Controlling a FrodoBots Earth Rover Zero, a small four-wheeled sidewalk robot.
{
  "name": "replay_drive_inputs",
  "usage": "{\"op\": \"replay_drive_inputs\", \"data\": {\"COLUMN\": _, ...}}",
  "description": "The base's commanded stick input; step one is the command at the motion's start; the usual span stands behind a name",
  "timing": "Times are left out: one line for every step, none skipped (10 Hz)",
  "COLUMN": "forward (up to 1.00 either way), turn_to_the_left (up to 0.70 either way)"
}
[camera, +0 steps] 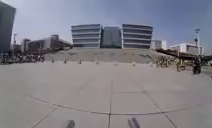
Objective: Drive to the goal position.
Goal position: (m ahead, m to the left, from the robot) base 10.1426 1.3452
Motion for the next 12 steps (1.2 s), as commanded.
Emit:
{"op": "replay_drive_inputs", "data": {"forward": 1.00, "turn_to_the_left": -0.27}}
{"op": "replay_drive_inputs", "data": {"forward": 1.00, "turn_to_the_left": -0.21}}
{"op": "replay_drive_inputs", "data": {"forward": 1.00, "turn_to_the_left": -0.09}}
{"op": "replay_drive_inputs", "data": {"forward": 1.00, "turn_to_the_left": 0.00}}
{"op": "replay_drive_inputs", "data": {"forward": 1.00, "turn_to_the_left": 0.00}}
{"op": "replay_drive_inputs", "data": {"forward": 1.00, "turn_to_the_left": 0.00}}
{"op": "replay_drive_inputs", "data": {"forward": 1.00, "turn_to_the_left": 0.00}}
{"op": "replay_drive_inputs", "data": {"forward": 1.00, "turn_to_the_left": 0.00}}
{"op": "replay_drive_inputs", "data": {"forward": 1.00, "turn_to_the_left": 0.00}}
{"op": "replay_drive_inputs", "data": {"forward": 1.00, "turn_to_the_left": 0.00}}
{"op": "replay_drive_inputs", "data": {"forward": 1.00, "turn_to_the_left": 0.00}}
{"op": "replay_drive_inputs", "data": {"forward": 1.00, "turn_to_the_left": 0.00}}
